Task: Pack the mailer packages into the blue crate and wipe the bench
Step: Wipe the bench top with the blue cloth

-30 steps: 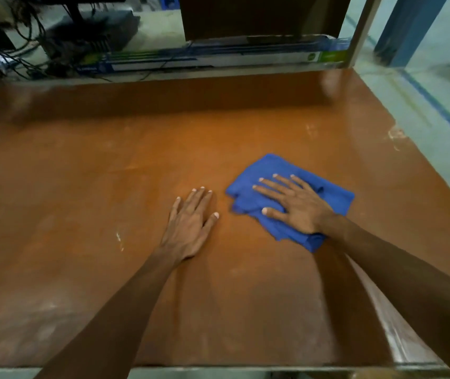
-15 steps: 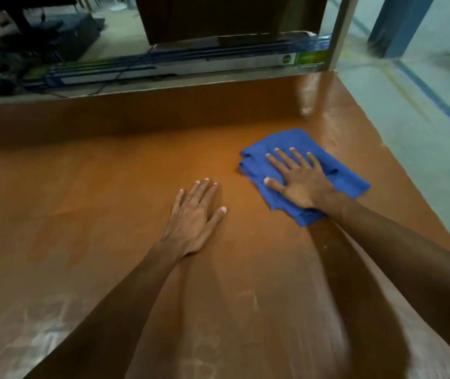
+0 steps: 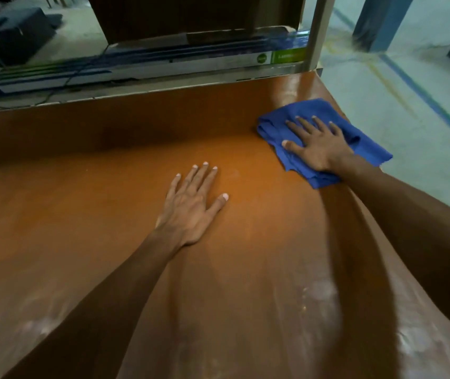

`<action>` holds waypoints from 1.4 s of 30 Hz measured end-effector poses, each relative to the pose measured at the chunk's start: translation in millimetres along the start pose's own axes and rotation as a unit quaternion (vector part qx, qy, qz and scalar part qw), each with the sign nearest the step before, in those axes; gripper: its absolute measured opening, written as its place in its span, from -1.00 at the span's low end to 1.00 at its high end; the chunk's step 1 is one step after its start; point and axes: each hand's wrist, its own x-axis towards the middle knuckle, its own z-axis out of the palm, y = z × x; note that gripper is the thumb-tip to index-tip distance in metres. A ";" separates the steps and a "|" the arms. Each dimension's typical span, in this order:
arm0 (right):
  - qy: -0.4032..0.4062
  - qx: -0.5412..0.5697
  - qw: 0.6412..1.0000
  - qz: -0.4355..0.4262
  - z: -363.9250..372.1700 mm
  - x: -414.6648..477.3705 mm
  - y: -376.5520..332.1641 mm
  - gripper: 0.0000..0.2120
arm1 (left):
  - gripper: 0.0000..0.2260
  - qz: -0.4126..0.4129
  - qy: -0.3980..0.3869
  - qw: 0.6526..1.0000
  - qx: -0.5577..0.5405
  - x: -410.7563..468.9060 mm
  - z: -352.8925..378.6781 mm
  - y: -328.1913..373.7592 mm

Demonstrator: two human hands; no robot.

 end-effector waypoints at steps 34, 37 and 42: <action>-0.007 -0.010 0.988 -0.157 14.4 -261.8 -107.2 -0.34 | -0.42 -0.057 0.040 0.997 -0.017 -146.1 3.9 20.1; -0.035 -0.008 0.975 -0.218 11.0 -284.2 -102.0 -0.40 | -0.45 -0.055 0.060 0.997 -0.017 -180.5 4.3 16.2; 0.014 0.001 0.998 0.054 17.0 -311.1 -109.9 -0.29 | -0.51 -0.037 0.051 0.998 -0.026 -209.0 3.1 15.0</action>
